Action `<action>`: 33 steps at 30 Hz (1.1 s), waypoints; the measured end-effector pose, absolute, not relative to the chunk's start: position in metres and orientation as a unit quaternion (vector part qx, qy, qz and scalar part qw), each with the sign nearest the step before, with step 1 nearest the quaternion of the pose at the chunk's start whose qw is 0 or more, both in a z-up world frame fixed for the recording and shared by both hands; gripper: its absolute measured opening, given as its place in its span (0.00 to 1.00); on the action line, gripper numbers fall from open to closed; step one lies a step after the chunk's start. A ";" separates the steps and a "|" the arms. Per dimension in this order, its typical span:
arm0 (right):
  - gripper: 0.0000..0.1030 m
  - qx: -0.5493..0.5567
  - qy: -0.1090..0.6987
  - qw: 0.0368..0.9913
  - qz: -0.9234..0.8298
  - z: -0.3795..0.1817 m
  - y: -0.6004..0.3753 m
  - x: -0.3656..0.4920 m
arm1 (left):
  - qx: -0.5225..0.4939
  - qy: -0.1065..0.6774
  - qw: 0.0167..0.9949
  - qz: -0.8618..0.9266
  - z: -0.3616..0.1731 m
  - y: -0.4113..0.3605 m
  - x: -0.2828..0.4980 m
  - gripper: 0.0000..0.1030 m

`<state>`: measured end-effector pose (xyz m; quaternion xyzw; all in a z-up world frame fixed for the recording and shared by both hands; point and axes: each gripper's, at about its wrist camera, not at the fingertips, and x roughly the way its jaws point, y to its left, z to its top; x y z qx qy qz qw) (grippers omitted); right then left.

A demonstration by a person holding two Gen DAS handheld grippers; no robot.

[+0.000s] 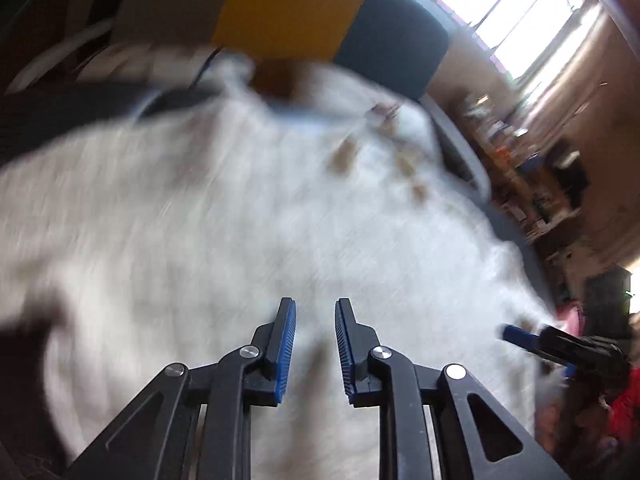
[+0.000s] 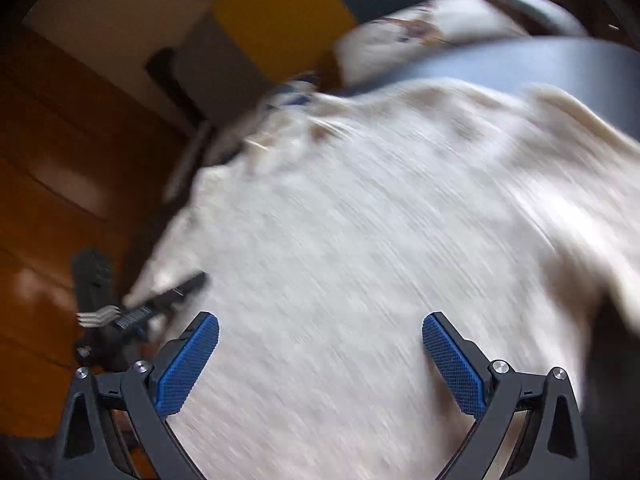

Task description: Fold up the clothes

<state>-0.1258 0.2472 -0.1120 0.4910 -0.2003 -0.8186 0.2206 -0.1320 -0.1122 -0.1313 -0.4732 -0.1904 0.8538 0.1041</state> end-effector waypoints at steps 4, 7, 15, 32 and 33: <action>1.00 0.431 -0.193 0.146 -0.869 -0.081 0.298 -0.080 | -0.476 -0.178 0.097 0.856 -0.116 -0.107 -0.125 0.19; 1.00 0.378 -0.141 0.008 -0.915 -0.048 0.359 -0.052 | -0.462 -0.166 0.117 0.863 -0.096 -0.089 -0.119 0.19; 0.98 0.425 -0.024 -0.178 -0.887 -0.062 0.471 -0.076 | -0.491 -0.114 0.177 0.845 -0.101 -0.004 -0.105 0.20; 0.62 0.377 -0.266 -0.284 -0.841 -0.082 0.625 -0.002 | -0.529 -0.067 0.204 0.821 -0.130 0.041 -0.101 0.21; 0.63 0.363 -0.288 -0.272 -0.843 -0.079 0.628 0.007 | -0.530 -0.060 0.202 0.822 -0.129 0.043 -0.100 0.21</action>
